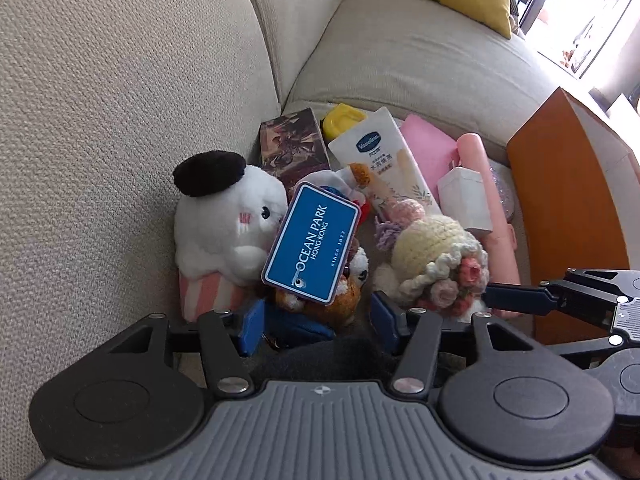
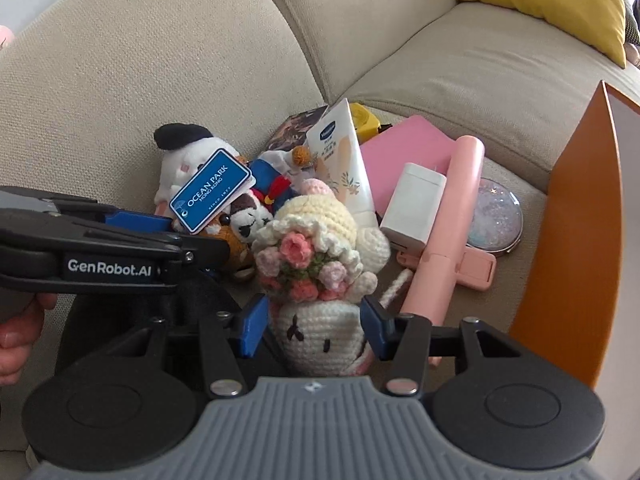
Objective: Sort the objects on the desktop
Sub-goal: 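Reach both grippers into the pile of plush toys and keychains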
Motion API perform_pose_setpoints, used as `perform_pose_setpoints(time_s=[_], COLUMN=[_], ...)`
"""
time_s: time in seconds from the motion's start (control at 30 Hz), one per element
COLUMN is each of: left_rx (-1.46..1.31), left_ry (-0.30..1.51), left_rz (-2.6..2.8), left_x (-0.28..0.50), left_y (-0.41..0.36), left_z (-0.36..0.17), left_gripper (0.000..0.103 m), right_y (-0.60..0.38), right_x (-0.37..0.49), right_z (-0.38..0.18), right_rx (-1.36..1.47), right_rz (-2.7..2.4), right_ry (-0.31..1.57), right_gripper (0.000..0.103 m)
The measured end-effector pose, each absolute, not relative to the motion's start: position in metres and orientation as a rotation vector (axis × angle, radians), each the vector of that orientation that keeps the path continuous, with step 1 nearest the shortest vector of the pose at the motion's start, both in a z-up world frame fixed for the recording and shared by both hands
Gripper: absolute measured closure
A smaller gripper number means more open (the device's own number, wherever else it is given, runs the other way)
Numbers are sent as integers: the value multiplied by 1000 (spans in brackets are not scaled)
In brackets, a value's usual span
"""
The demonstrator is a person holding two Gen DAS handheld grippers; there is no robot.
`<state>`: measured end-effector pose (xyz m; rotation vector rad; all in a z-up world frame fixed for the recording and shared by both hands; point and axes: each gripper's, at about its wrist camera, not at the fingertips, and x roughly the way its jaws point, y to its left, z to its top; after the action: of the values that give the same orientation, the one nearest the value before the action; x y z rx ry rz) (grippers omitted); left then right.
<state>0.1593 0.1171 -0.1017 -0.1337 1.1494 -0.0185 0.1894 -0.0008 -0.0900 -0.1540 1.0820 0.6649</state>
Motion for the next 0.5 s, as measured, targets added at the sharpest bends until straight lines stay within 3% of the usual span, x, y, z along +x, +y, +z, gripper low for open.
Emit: perform_pose_setpoints(time_s=[0.07,0.2,0.4,0.5], left_rx=[-127,-135,-168,-171], left_ry=[1168,1196,1231,1220], left_rz=[-14,-27,-39,-42], left_x=[164,173,185,183], left_y=[118,118,120,120], left_z=[-109,-120,-129,-128], left_gripper=[38,38,38,44], right_y=[4,9,13,12], right_x=[193,200,206,203], right_z=[-95,-110,-115,-108], right_rx=[-165,-165,-157,-167], right_rz=[660,663,664,668], right_ry=[1089,1123,1144,1137], right_gripper=[43,44,53,56])
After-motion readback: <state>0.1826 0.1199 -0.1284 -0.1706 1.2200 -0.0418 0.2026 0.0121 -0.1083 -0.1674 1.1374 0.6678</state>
